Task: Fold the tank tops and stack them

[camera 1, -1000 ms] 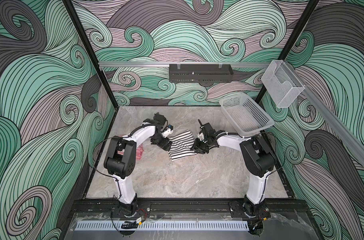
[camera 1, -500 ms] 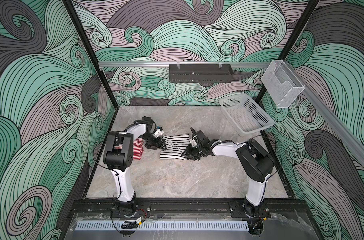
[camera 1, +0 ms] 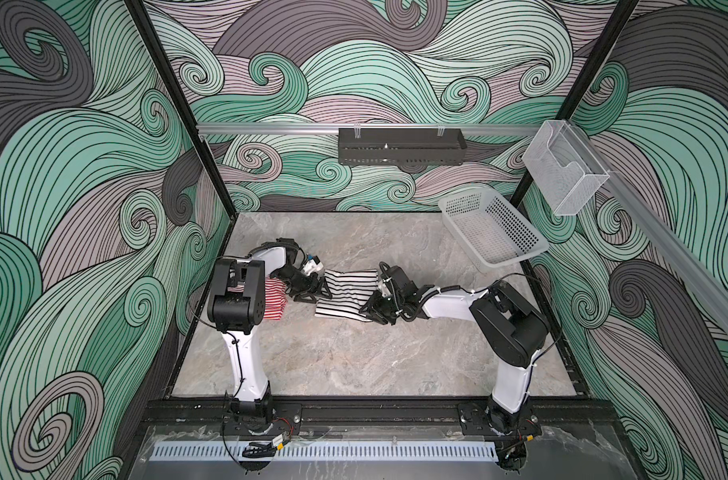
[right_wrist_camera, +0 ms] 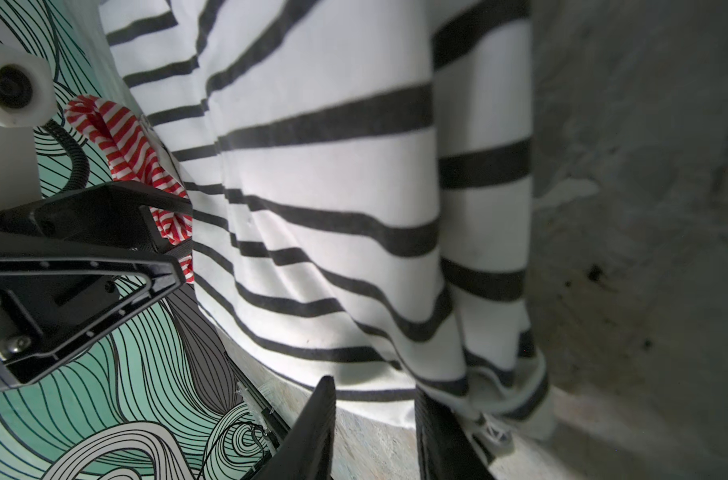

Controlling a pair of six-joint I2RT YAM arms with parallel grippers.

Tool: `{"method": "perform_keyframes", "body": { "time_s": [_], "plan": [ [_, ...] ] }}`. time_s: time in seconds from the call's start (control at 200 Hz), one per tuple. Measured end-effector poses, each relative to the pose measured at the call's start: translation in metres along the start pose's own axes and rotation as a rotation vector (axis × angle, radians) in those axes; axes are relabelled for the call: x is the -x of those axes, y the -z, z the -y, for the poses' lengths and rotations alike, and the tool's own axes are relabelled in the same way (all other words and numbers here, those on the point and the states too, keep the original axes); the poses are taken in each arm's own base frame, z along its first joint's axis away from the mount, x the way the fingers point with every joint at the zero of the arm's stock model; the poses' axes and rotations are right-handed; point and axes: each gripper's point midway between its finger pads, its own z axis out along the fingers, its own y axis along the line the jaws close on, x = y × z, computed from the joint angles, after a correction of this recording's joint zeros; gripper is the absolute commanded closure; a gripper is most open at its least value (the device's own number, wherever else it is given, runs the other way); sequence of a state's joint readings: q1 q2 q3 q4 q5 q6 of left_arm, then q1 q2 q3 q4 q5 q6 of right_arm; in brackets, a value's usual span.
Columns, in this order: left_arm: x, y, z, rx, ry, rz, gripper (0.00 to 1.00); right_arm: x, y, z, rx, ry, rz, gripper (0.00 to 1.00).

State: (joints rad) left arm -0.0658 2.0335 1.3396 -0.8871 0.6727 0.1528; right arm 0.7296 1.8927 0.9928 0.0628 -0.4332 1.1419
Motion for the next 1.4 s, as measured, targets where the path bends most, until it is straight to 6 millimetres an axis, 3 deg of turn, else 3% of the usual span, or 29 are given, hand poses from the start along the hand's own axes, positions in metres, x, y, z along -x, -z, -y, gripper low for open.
{"method": "perform_keyframes", "body": {
  "time_s": [0.25, 0.335, 0.435, 0.56, 0.651, 0.791, 0.881, 1.166, 1.401],
  "plan": [
    [0.002, -0.006, 0.009, -0.088, 0.022, -0.006, 0.24, -0.001, -0.002, -0.002, 0.011, -0.007, 0.006, 0.65],
    [0.002, -0.008, 0.01, -0.104, 0.028, -0.008, 0.29, -0.001, -0.003, -0.003, 0.016, -0.006, 0.005, 0.65],
    [0.002, -0.011, 0.009, -0.115, 0.039, -0.014, 0.45, -0.001, -0.004, -0.004, 0.022, -0.005, 0.003, 0.65],
    [0.002, -0.015, 0.006, -0.131, 0.059, -0.022, 0.51, -0.001, -0.004, -0.005, 0.026, -0.005, 0.003, 0.65],
    [0.002, -0.014, 0.005, -0.133, 0.067, -0.021, 0.61, -0.001, -0.004, -0.005, 0.027, -0.004, 0.003, 0.65],
    [0.003, -0.015, -0.002, -0.111, 0.071, -0.021, 0.94, -0.002, -0.005, -0.005, 0.03, -0.003, 0.0, 0.65],
    [0.003, -0.015, -0.005, -0.103, 0.067, -0.02, 1.0, -0.002, -0.006, -0.007, 0.039, 0.0, -0.004, 0.65],
    [0.003, -0.012, -0.005, -0.086, 0.054, -0.017, 1.0, -0.002, -0.006, -0.011, 0.05, 0.021, -0.007, 0.57],
    [0.01, 0.022, 0.009, -0.006, -0.031, 0.041, 1.0, 0.003, 0.001, -0.013, 0.025, 0.067, -0.001, 0.48]
  ]
}}
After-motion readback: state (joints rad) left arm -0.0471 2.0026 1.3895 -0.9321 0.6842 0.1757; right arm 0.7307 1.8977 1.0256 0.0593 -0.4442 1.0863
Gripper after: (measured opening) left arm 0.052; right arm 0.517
